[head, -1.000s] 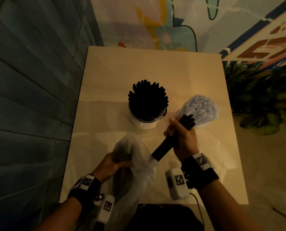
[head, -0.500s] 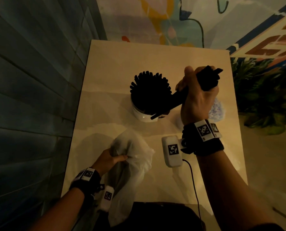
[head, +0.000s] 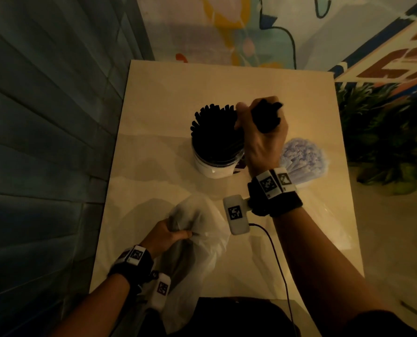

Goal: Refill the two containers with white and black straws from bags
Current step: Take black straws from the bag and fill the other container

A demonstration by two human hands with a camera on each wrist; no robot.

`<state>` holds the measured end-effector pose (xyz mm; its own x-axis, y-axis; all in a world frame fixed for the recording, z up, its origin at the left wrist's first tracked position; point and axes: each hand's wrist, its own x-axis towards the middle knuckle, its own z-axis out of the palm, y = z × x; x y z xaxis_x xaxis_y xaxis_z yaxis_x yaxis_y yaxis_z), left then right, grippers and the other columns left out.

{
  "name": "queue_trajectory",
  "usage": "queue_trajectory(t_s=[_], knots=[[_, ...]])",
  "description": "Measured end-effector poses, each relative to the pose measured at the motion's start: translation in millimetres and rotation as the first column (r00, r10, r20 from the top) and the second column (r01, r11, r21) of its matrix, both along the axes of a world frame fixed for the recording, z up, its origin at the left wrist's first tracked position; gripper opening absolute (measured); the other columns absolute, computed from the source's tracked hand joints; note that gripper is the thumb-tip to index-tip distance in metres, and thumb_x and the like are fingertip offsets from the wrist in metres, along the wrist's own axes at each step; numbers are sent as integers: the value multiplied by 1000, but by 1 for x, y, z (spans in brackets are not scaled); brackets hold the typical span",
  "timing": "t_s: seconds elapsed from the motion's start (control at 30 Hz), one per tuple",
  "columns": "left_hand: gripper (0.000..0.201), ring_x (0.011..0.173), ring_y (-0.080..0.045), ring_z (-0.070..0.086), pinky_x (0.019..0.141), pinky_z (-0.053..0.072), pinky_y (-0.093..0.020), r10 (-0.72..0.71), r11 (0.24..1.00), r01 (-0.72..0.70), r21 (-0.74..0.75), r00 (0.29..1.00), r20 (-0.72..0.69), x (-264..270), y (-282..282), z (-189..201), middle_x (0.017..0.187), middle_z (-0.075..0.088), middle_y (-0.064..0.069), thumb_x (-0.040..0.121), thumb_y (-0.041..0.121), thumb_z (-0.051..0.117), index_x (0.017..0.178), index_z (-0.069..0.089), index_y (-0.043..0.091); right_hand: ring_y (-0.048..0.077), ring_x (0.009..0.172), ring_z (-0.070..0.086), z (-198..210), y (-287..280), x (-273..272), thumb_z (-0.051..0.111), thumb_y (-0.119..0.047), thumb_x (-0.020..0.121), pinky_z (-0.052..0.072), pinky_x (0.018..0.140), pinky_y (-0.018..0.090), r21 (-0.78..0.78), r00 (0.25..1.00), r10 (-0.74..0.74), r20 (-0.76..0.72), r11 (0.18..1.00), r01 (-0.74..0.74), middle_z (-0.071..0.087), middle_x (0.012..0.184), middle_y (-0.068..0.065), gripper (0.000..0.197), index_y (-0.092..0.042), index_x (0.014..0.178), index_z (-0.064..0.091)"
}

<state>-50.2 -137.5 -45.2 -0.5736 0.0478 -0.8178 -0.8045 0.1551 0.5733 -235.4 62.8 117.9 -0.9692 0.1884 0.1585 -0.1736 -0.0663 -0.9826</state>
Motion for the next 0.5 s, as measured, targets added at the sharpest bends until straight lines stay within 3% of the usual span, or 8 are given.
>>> queue_trajectory(t_s=[0.13, 0.2, 0.27, 0.33, 0.4, 0.5], knots=[[41, 101, -18, 67, 96, 50, -39, -54, 998, 54, -27, 998, -9, -1, 7, 0, 107, 73, 2, 77, 25, 82, 115, 69, 19, 20, 71, 62, -35, -10, 7, 73, -15, 88, 52, 67, 32, 197, 988, 110, 108, 972, -130, 62, 80, 1, 18, -18, 88, 55], [40, 100, -16, 68, 94, 51, -38, -67, 997, 67, -23, 998, -14, -1, 9, 0, 105, 73, 3, 77, 25, 82, 114, 69, 19, 7, 78, 61, -37, -10, 9, 76, -15, 85, 51, 72, 26, 316, 994, 94, 64, 943, -109, 60, 89, -7, 28, -14, 102, 54], [38, 99, -14, 68, 94, 52, -38, -83, 996, 82, -32, 996, -31, 0, 8, -1, 104, 74, 6, 77, 26, 82, 113, 70, 21, 3, 87, 62, -29, -8, 6, 78, -10, 83, 52, 79, 20, 388, 996, 51, -69, 921, -20, 60, 102, -3, 50, -14, 121, 46], [37, 99, -15, 68, 94, 51, -39, -96, 995, 95, -31, 995, -29, 2, 7, -4, 105, 73, 6, 77, 28, 82, 112, 70, 23, 14, 99, 63, -21, -5, -2, 77, -11, 84, 53, 87, 23, 450, 986, 28, -164, 892, 50, 59, 117, 7, 63, -17, 135, 40], [37, 101, -16, 67, 94, 50, -38, -104, 994, 103, -35, 994, -27, 3, 8, -4, 106, 72, 5, 77, 28, 81, 112, 69, 23, 22, 118, 57, -29, -2, -11, 71, -21, 89, 49, 99, 33, 607, 980, 67, -188, 792, 62, 55, 132, 12, 58, -14, 140, 45], [43, 104, -17, 65, 98, 50, -41, -107, 994, 107, -26, 994, -25, 4, 7, -4, 110, 71, 4, 77, 31, 81, 117, 67, 23, 28, 147, 30, -55, 2, -10, 47, -47, 101, 27, 118, 49, 883, 983, 183, 13, 459, -97, 40, 155, 6, 55, -17, 147, 45]])
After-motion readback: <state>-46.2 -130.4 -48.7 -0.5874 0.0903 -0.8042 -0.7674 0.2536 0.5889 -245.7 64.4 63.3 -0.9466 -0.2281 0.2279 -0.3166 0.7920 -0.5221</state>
